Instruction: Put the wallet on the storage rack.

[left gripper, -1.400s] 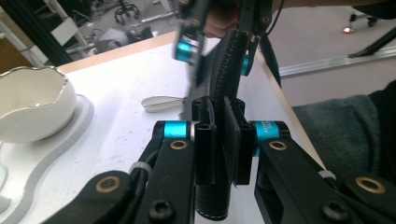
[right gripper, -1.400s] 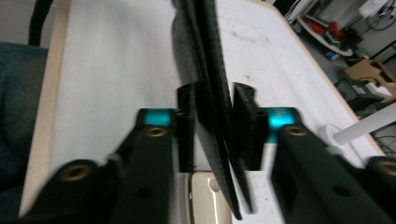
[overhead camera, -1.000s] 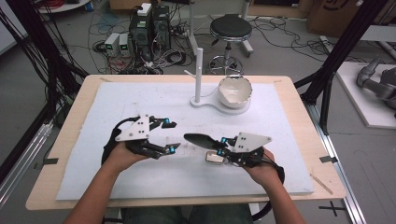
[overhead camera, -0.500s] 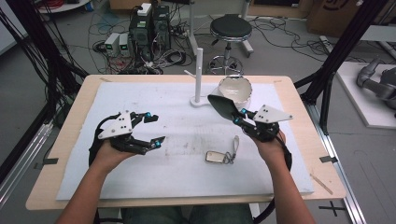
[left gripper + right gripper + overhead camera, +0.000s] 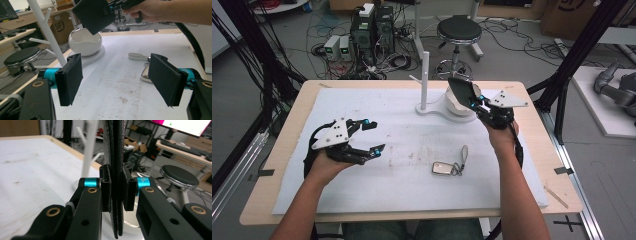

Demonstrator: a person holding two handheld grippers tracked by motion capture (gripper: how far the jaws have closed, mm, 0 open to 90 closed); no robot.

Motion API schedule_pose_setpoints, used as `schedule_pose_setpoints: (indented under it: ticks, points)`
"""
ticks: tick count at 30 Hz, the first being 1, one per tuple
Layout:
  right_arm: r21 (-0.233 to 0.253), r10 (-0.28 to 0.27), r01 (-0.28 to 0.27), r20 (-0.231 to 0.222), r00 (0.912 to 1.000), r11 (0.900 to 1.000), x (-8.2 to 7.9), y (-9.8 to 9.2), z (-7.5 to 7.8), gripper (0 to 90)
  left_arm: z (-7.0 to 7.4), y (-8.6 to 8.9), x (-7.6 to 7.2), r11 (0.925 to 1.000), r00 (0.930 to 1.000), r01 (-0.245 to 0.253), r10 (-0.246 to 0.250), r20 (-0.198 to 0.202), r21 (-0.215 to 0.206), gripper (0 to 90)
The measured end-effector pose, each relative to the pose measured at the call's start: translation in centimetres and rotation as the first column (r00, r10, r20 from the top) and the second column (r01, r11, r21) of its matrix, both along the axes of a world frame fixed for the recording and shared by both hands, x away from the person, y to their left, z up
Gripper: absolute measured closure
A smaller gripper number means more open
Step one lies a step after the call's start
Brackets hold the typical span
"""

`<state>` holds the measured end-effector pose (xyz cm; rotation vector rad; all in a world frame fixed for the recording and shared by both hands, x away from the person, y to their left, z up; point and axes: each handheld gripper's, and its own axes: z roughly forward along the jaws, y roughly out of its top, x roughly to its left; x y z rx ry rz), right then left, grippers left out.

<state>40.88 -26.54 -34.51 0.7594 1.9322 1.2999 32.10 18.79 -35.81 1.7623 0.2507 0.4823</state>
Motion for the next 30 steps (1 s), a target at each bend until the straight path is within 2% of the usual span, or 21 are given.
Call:
schedule_pose_setpoints:
  ticks: [4,10,11,14,18,20,24,30]
  points:
    - [-0.027,-0.028,0.028,-0.015,0.9995,0.999,1.7,-0.3,-0.5,81.6,0.0,0.5,0.1,0.9999,0.9999,-0.01,0.01,0.001,-0.006,27.8]
    - [-0.028,-0.052,0.052,-0.019,0.9985,0.998,3.6,0.2,-1.1,81.5,-0.3,0.7,0.3,0.9998,0.9998,-0.017,0.017,-0.006,-0.012,27.8]
    - [-0.019,-0.053,0.052,-0.031,0.9981,0.998,3.9,0.2,-1.3,81.5,-0.3,0.7,0.3,0.9998,0.9999,-0.016,0.015,-0.007,-0.012,27.8]
    - [-0.033,-0.058,0.056,-0.051,0.997,0.998,4.7,0.1,-2.2,81.5,-0.4,0.7,0.3,0.9998,0.9999,-0.016,0.016,-0.006,-0.01,27.8]
    - [-0.021,-0.055,0.054,-0.051,0.9972,0.998,5.3,-0.1,-2.8,81.5,-0.6,0.8,0.4,0.9998,0.9998,-0.018,0.018,-0.013,-0.007,27.8]
    - [-0.034,-0.059,0.057,-0.047,0.9972,0.998,5.6,-0.1,-3.1,81.5,-0.8,0.8,0.5,0.9998,0.9997,-0.02,0.019,-0.014,-0.007,27.8]
    - [-0.029,-0.053,0.051,-0.058,0.9969,0.998,6.1,-0.1,-3.8,81.4,-0.9,0.7,0.5,0.9998,0.9997,-0.02,0.02,-0.017,-0.005,27.8]
    - [-0.008,-0.048,0.048,-0.033,0.9983,0.999,6.6,-0.1,-4.4,81.4,-1.1,0.5,0.6,0.9999,0.9997,-0.013,0.013,-0.021,-0.002,27.8]
